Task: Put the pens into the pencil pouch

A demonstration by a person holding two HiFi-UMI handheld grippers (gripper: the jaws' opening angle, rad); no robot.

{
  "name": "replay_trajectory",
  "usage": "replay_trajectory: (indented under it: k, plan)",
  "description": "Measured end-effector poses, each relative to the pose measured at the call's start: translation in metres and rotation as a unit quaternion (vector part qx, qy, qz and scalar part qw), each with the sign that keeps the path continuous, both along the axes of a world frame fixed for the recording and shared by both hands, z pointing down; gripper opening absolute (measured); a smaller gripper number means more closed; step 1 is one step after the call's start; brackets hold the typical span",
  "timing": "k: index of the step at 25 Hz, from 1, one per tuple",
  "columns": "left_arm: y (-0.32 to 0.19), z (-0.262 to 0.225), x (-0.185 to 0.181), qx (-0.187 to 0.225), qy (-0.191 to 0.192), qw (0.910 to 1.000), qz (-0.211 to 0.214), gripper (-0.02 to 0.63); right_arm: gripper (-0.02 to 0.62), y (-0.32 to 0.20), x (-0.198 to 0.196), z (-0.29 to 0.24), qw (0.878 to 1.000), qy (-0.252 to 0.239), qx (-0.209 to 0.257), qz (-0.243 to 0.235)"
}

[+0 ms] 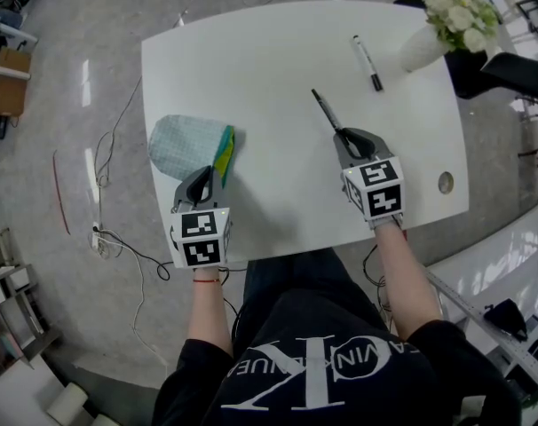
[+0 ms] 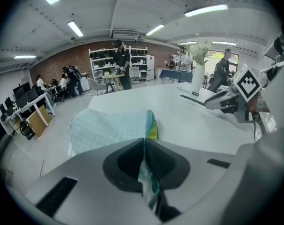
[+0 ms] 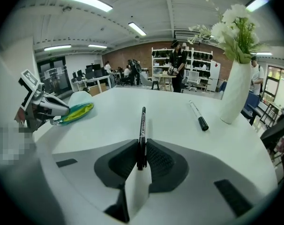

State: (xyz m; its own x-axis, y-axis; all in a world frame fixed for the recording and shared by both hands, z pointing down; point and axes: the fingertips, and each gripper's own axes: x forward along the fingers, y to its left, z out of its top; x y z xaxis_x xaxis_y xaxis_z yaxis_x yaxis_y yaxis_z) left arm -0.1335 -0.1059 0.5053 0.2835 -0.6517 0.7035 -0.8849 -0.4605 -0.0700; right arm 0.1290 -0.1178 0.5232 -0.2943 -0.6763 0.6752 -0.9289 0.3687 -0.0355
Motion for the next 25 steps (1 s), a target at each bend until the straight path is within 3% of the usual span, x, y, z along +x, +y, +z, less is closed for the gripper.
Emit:
replay_trajectory:
  k: [5, 12, 18, 25]
  plan:
    - [0.000, -0.008, -0.002, 0.005, 0.021, 0.9997, -0.009, 0.012, 0.067, 0.004, -0.025, -0.011, 0.999, -0.022, 0.004, -0.034]
    - [0.001, -0.016, -0.008, 0.011, 0.016, 0.9998, -0.009, 0.011, 0.067, 0.019, -0.076, -0.023, 0.993, -0.040, 0.007, -0.107]
    - [0.003, -0.019, -0.007, 0.016, 0.016, 0.9997, -0.006, 0.011, 0.067, 0.039, -0.117, -0.027, 0.983, -0.056, -0.005, -0.176]
    - [0.001, -0.025, -0.009, 0.020, 0.023, 0.9995, -0.007, 0.011, 0.067, 0.060, -0.157, -0.031, 0.962, -0.070, -0.022, -0.263]
